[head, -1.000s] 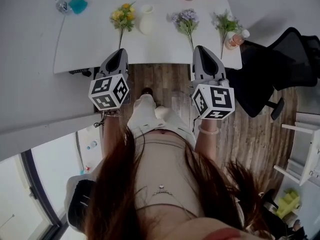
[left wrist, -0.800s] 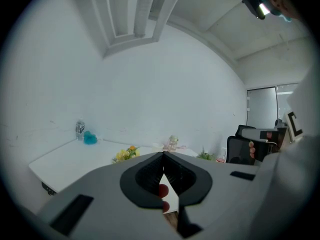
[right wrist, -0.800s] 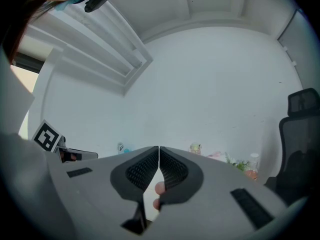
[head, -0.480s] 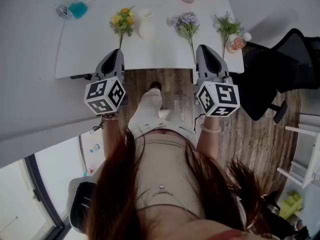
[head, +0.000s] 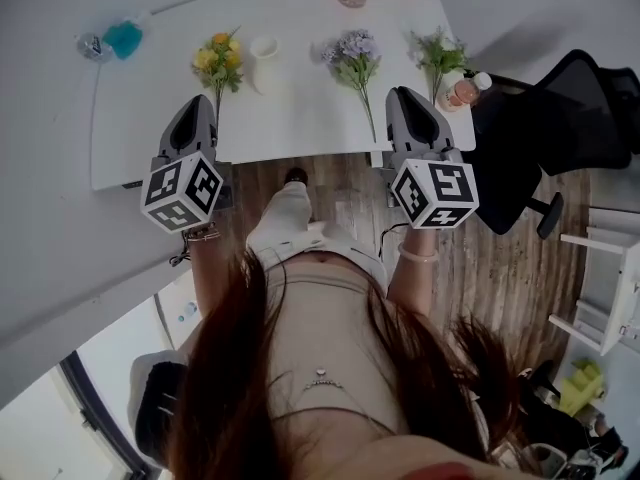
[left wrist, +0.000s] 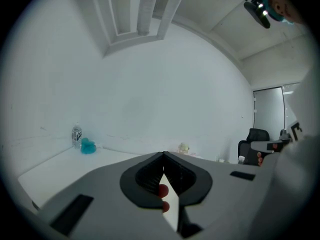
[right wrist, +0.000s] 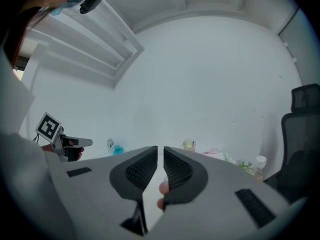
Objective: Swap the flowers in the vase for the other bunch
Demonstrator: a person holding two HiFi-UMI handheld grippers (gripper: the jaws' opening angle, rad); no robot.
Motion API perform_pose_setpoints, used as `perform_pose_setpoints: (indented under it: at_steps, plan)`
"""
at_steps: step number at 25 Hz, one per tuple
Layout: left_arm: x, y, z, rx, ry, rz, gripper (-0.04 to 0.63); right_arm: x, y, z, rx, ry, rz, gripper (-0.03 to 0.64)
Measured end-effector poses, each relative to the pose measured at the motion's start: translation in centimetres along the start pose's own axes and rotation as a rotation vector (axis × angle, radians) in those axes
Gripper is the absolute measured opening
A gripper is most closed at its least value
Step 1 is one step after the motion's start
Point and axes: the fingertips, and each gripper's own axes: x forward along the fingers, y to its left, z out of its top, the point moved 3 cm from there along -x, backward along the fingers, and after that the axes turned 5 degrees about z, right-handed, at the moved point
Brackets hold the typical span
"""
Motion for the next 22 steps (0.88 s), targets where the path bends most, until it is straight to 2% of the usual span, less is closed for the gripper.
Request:
perform_pose_setpoints:
  at_steps: [2,5,22]
  plan:
    - [1.1,0.4,0.1,0.011,0.004,0.007,0.003,1.0,-0.6,-0.3,0.008,0.017,0.000,0.038]
    - [2.6,1.1,0.5,0.017,0.009,0.017,0.003,2.5,-1.3,-0.9,0.023,0.047,0.002,0.100]
    - [10.6,3.9,1.1,0.022,0.067,0.001,0.004,10.4,-5.7,-5.2,0.073,0.237,-0.039,0.179]
